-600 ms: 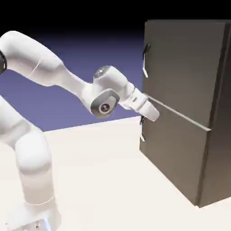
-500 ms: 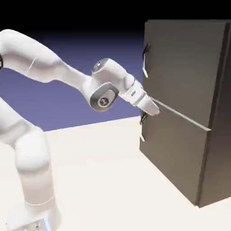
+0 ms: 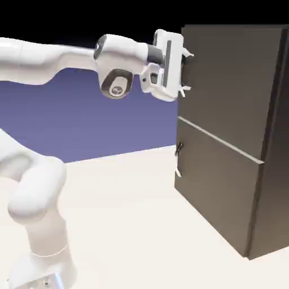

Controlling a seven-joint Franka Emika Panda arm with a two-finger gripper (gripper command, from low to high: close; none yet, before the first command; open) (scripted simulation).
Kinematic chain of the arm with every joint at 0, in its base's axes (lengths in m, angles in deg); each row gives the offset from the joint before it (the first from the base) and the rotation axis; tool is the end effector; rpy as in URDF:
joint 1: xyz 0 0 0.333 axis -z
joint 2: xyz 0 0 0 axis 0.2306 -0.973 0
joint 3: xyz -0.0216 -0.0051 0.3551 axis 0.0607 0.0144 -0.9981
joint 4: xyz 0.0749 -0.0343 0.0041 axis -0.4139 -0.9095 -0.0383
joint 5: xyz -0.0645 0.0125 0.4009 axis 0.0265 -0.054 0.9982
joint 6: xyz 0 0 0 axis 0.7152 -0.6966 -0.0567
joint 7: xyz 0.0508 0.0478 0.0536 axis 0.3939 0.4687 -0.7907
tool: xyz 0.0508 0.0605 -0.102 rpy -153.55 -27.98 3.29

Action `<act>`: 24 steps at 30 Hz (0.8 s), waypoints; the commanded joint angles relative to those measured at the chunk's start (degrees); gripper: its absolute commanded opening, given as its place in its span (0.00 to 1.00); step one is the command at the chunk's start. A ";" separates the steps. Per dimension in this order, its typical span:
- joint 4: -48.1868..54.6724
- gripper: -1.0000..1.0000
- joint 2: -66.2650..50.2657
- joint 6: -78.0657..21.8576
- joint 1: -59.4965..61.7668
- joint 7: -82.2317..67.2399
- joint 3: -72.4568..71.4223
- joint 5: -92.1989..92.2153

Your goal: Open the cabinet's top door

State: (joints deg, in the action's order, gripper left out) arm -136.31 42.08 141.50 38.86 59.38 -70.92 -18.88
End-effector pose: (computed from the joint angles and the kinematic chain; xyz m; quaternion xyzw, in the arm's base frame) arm 0.3783 0.0709 0.6835 -0.3492 0.6947 -0.3256 0.5379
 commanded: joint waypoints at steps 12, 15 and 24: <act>11.13 0.50 7.53 2.30 15.20 29.91 -19.17 29.72; 13.92 0.50 9.42 2.87 19.00 37.39 -23.96 37.15; 22.27 0.50 15.07 4.60 30.40 59.82 -38.34 59.44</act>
State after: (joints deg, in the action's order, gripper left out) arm -114.04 57.14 146.10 69.27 119.20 -109.25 40.56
